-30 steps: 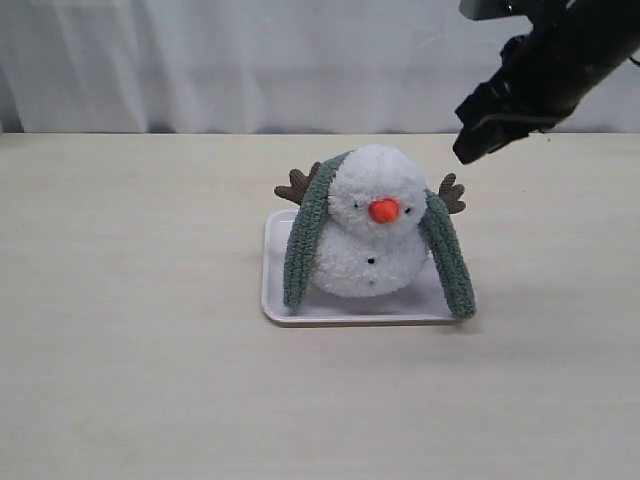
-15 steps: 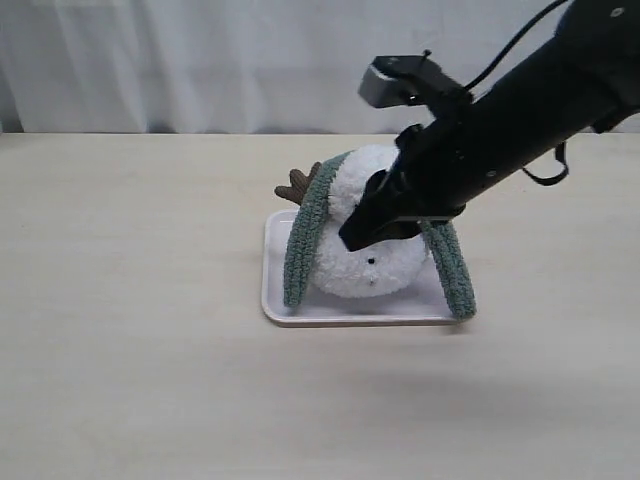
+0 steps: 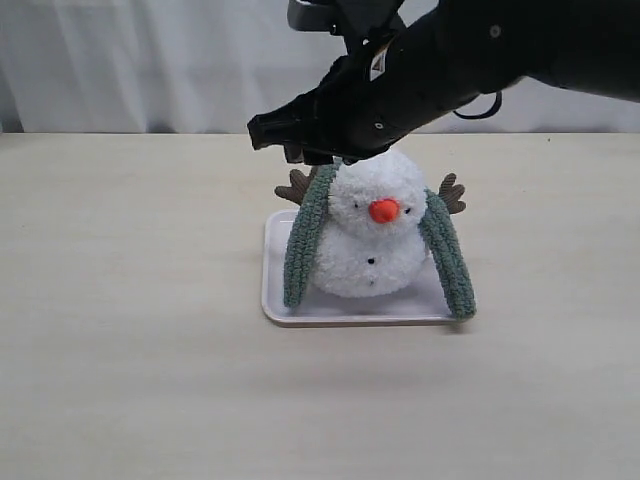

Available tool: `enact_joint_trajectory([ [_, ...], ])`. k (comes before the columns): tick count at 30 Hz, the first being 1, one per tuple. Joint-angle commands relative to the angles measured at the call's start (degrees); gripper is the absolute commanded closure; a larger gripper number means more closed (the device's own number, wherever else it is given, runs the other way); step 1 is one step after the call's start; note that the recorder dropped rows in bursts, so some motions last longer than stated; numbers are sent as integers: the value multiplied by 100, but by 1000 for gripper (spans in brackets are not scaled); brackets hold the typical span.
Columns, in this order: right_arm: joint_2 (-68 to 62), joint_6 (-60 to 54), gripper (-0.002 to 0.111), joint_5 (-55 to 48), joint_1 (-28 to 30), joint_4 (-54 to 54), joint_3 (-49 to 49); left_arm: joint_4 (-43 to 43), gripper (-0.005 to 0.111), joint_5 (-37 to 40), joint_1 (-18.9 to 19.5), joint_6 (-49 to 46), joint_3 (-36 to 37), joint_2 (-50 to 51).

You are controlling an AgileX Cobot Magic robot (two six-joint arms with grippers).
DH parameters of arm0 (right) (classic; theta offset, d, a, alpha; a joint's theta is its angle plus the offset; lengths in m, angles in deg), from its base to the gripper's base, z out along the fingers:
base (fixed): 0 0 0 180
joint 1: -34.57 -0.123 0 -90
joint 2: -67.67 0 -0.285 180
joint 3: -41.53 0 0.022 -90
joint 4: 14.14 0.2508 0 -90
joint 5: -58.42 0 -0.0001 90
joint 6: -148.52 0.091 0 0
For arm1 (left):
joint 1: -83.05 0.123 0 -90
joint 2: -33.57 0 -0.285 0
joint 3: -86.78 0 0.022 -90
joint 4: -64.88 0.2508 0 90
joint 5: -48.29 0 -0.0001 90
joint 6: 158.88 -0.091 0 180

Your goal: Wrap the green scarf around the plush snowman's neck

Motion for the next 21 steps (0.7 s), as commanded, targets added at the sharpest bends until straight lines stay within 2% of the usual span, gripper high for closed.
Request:
enact_joint_trajectory([
  [1, -352, 927, 70, -252, 34, -481, -388, -1, 107, -35, -3, -3, 19, -16],
  [5, -687, 1166, 70, -356, 34, -657, -737, -1, 107, -35, -3, -3, 19, -16],
  [10, -1192, 1574, 70, -1198, 34, -1511, -1263, -1, 107, -35, -3, -3, 19, -16],
  [21, -1494, 1574, 70, -347, 34, -1528, -1263, -17, 107, -35, -5, -3, 19, -16],
])
